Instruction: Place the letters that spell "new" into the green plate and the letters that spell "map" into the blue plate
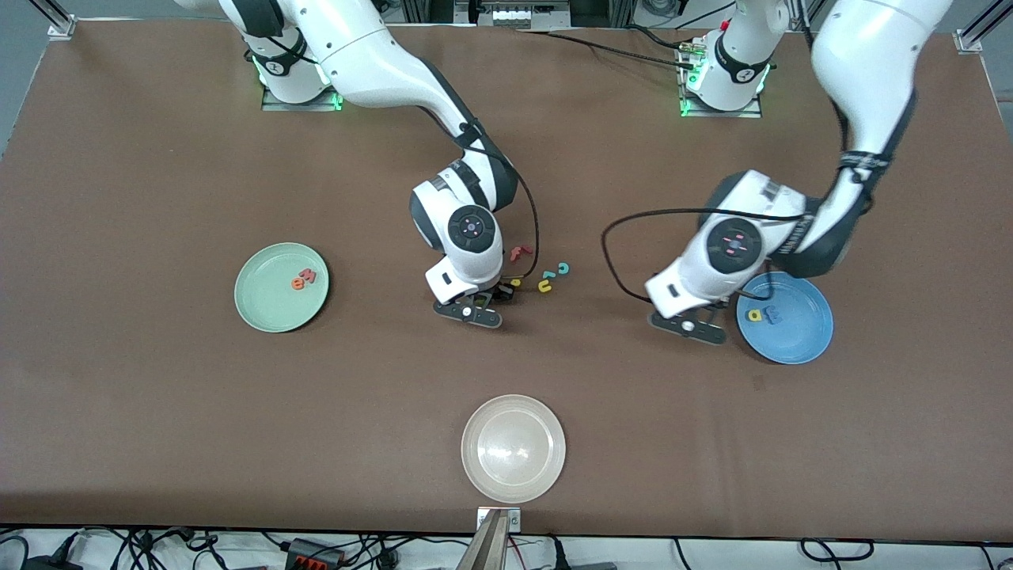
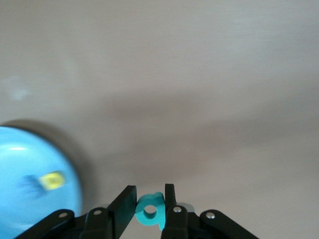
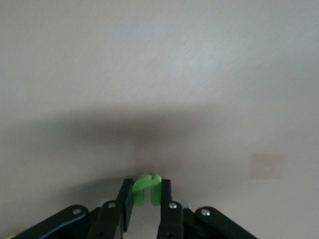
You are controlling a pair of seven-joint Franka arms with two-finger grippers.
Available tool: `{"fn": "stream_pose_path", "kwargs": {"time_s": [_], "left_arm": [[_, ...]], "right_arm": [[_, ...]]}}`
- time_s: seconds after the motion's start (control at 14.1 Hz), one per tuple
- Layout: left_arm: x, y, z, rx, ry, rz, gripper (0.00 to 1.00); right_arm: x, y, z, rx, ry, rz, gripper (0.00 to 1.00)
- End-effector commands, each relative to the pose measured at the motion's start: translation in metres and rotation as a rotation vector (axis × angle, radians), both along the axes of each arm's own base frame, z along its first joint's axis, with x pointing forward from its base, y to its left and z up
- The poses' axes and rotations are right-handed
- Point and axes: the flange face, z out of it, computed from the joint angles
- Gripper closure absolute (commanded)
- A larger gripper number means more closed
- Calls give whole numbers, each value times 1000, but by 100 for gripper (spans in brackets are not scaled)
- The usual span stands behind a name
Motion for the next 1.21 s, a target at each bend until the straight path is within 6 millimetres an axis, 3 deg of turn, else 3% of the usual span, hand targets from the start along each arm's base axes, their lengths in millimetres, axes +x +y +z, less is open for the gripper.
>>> {"fn": "stream_pose_path", "kwargs": {"time_s": [0.0, 0.14, 0.21, 0.28, 0.35, 0.43, 0.5, 0.64, 0.78, 0.99, 1.13], "left_arm": [[16, 81, -4, -1, 37, -66, 90], [18, 128, -20, -18, 66, -54, 89], [18, 143, -23, -23, 73, -50, 84], [19, 156, -30, -32, 78, -51, 61], [21, 166, -33, -43, 62, -59, 13], [23, 168, -29, -45, 54, -68, 0], [24, 163, -25, -44, 48, -71, 0], [26, 153, -15, -48, 31, -73, 0], [31, 141, 11, -51, 9, -82, 0], [44, 113, 78, -47, 32, -67, 0], [37, 96, 105, -29, 76, -10, 0]], "right_arm": [[26, -68, 52, -78, 94, -1, 100], [29, -135, 81, -113, 169, 78, 100], [23, -170, 83, -119, 205, 111, 100], [19, -205, 87, -111, 233, 157, 100], [17, -239, 88, -103, 259, 192, 100], [13, -273, 84, -93, 292, 216, 100], [12, -302, 81, -84, 317, 223, 100], [9, -334, 70, -70, 348, 227, 100], [9, -372, 53, -62, 336, 202, 100], [4, -404, 28, -52, 303, 253, 100], [4, -406, 18, -62, 301, 253, 100]]}}
